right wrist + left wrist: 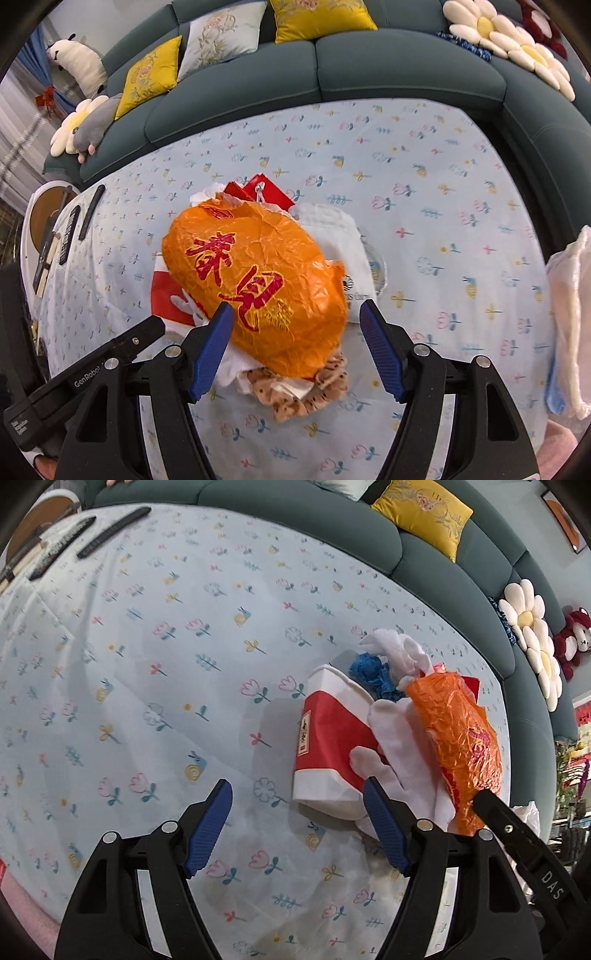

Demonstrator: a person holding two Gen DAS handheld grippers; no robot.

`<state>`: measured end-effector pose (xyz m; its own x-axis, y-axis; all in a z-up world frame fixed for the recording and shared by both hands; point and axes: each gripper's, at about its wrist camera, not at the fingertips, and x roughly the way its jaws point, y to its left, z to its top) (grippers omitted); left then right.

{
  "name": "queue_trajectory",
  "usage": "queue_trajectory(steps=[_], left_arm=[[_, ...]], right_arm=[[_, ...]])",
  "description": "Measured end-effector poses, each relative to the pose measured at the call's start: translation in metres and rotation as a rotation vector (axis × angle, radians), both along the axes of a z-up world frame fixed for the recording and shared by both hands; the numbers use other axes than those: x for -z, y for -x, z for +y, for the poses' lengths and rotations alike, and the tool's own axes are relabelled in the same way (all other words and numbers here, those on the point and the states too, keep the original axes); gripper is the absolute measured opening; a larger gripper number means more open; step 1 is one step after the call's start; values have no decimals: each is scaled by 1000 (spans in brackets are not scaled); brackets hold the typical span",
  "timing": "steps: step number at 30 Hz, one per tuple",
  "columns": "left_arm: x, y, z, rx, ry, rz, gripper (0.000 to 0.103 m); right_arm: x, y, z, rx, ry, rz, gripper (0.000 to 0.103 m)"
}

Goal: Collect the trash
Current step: 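Grasp the red-and-white paper cup with the left tool while the right tool grasps the orange bag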

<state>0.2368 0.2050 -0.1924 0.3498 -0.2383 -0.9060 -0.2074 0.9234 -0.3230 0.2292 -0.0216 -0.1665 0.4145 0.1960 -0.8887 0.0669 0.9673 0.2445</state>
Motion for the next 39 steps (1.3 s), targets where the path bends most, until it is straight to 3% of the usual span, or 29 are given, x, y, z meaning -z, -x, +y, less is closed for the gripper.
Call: queue_trajectory(steps=[5, 7, 18, 26, 28, 29, 37, 38, 39], left_arm=[[6, -6, -7, 35, 34, 2, 53], [7, -7, -11, 51, 48, -1, 41], [-12, 10, -2, 6, 2, -52, 33], [-46, 28, 7, -29, -61, -125, 31], [-59, 30, 4, -28, -59, -145, 18], [-64, 31, 1, -25, -59, -149, 1], [-94, 45, -14, 13, -21, -195, 0], [-93, 49, -15, 20, -15, -197, 5], [-91, 52, -16, 29, -19, -190, 23]], right_arm=[[4, -4, 4, -13, -15, 1, 61], [4, -3, 5, -24, -28, 3, 47], [-24, 13, -3, -28, -47, -70, 18], [-65, 29, -8, -29, -55, -162, 16], [-77, 32, -10, -27, -60, -185, 16], [-83, 35, -12, -25, -63, -199, 16], [-116, 55, -30, -3, -62, -260, 16], [-118, 59, -33, -1, -54, -263, 16], [-118, 62, -36, 0, -47, -265, 16]])
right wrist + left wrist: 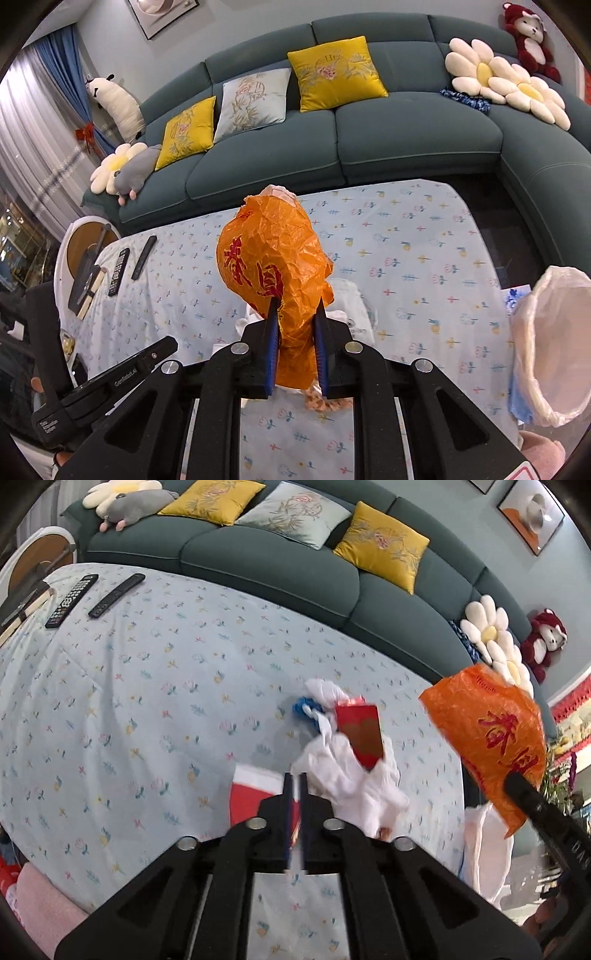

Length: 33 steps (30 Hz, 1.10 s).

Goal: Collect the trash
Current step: 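Grasp the red-and-white paper cup with the left tool while the right tool grasps the orange bag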

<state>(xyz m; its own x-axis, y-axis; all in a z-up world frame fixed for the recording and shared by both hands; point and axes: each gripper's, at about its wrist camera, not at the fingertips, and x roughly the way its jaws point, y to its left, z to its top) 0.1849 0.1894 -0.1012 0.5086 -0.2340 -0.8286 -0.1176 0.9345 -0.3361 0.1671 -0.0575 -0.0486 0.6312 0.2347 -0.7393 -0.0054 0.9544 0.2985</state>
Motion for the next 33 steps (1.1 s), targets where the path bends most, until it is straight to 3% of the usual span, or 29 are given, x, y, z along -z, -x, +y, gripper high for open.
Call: queue_trajectory(steps=[1, 2, 3, 7, 14, 17, 19, 20, 21, 28, 33], left_arm=[[6, 4, -1, 10, -17, 11, 36], [11, 8, -1, 4, -36, 15, 58], [16, 12, -1, -4, -52, 22, 69], [49, 10, -3, 14, -54, 92, 85], [96, -10, -19, 124, -122, 170, 87], [110, -16, -19, 126, -134, 195, 87], [115, -20, -17, 124, -137, 200, 80], [117, -20, -17, 129, -130, 202, 69], [119, -21, -16, 136, -130, 210, 64], [101, -11, -12, 120, -135, 155, 63], [63, 2, -10, 97, -111, 81, 63]], right_arm=[[0, 4, -3, 2, 9, 0, 16], [2, 8, -5, 5, 12, 3, 16], [4, 10, -7, 7, 11, 7, 16], [19, 12, -12, 18, 1, 37, 16], [38, 3, -6, 15, 9, 81, 16], [44, -3, -4, 18, 12, 99, 16], [48, -6, -1, 18, 16, 110, 16], [50, -7, 1, 17, 17, 114, 16], [52, -9, 2, 16, 17, 118, 16], [53, -12, 10, 2, 11, 119, 16], [35, -8, 7, 1, -3, 76, 16]])
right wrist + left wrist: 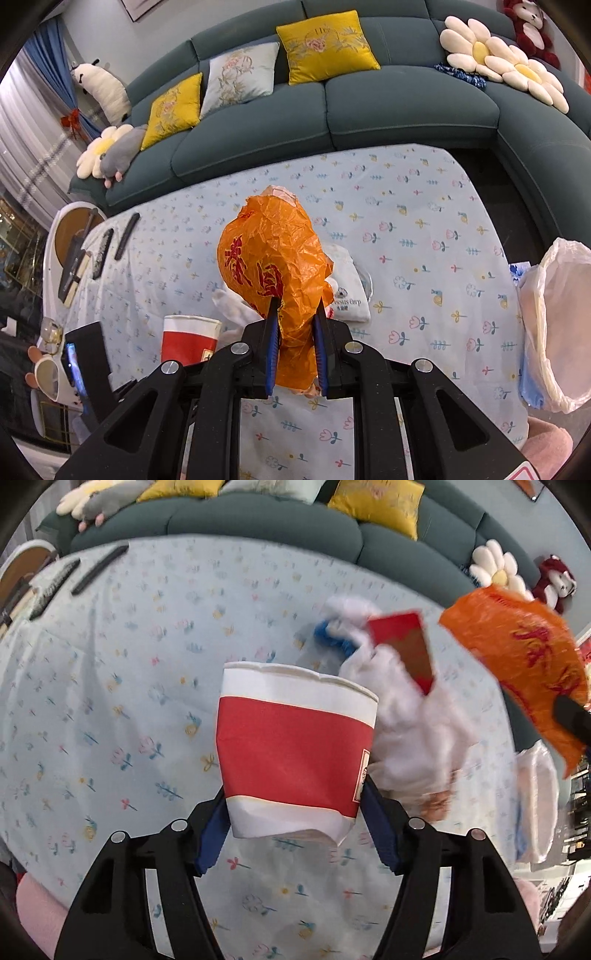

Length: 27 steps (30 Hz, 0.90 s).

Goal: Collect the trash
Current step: 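Grasp the red-and-white paper cup with the left tool while the right tool grasps the orange bag, then carry the paper cup and orange bag with both tools over the trash bin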

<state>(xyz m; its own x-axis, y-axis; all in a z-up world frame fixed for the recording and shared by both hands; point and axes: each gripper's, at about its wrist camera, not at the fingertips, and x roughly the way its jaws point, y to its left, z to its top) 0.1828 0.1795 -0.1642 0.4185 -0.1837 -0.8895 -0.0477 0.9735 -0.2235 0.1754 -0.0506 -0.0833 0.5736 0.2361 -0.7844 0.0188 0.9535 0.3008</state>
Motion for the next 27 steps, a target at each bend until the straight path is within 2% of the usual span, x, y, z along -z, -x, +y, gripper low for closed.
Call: queue_trajectory(steps=[8, 15, 21, 27], left_arm=[[-86, 2, -37, 28, 14, -158, 63], [-151, 13, -92, 113, 32, -273, 63], [-179, 25, -151, 208, 31, -326, 63], [-190, 33, -207, 300, 25, -348, 63]], right_arm=[[-51, 14, -24, 29, -25, -115, 16], [-93, 34, -69, 92, -30, -214, 16], [-110, 55, -117, 167, -29, -258, 16], [-115, 76, -166, 241, -32, -277, 16]])
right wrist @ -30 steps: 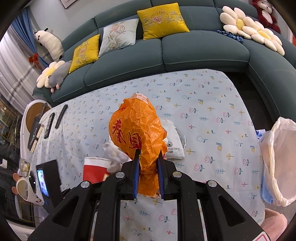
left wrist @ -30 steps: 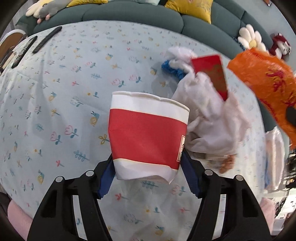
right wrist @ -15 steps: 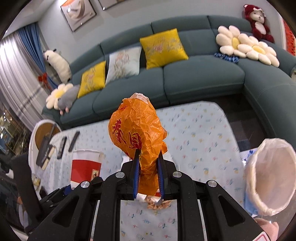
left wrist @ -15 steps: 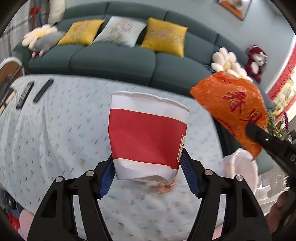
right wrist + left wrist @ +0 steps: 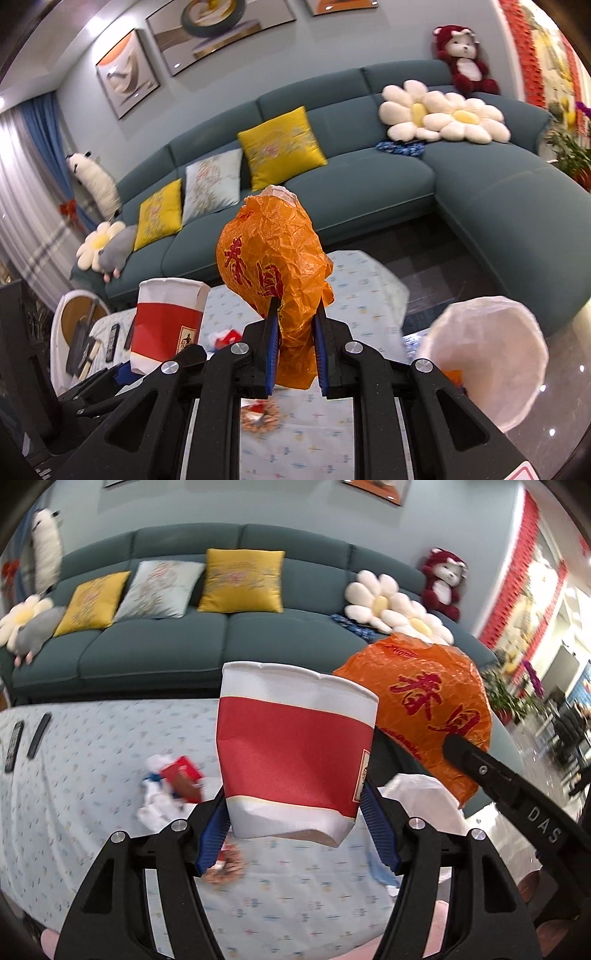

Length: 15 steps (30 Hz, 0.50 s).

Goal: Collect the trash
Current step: 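Carry the paper cup and orange bag with both tools over the trash bin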

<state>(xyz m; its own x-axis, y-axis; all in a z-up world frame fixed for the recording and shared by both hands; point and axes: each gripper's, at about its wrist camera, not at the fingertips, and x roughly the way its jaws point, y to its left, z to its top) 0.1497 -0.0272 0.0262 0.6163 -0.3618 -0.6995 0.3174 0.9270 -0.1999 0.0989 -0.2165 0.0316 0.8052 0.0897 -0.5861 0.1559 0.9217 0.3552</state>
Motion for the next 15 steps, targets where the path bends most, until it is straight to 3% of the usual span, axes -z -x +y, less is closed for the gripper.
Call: queue_trajectory(steps=[15], left_arm=[[3, 29, -136, 210, -52, -2, 63]], right_arm=[[26, 48, -113, 191, -52, 16, 16]])
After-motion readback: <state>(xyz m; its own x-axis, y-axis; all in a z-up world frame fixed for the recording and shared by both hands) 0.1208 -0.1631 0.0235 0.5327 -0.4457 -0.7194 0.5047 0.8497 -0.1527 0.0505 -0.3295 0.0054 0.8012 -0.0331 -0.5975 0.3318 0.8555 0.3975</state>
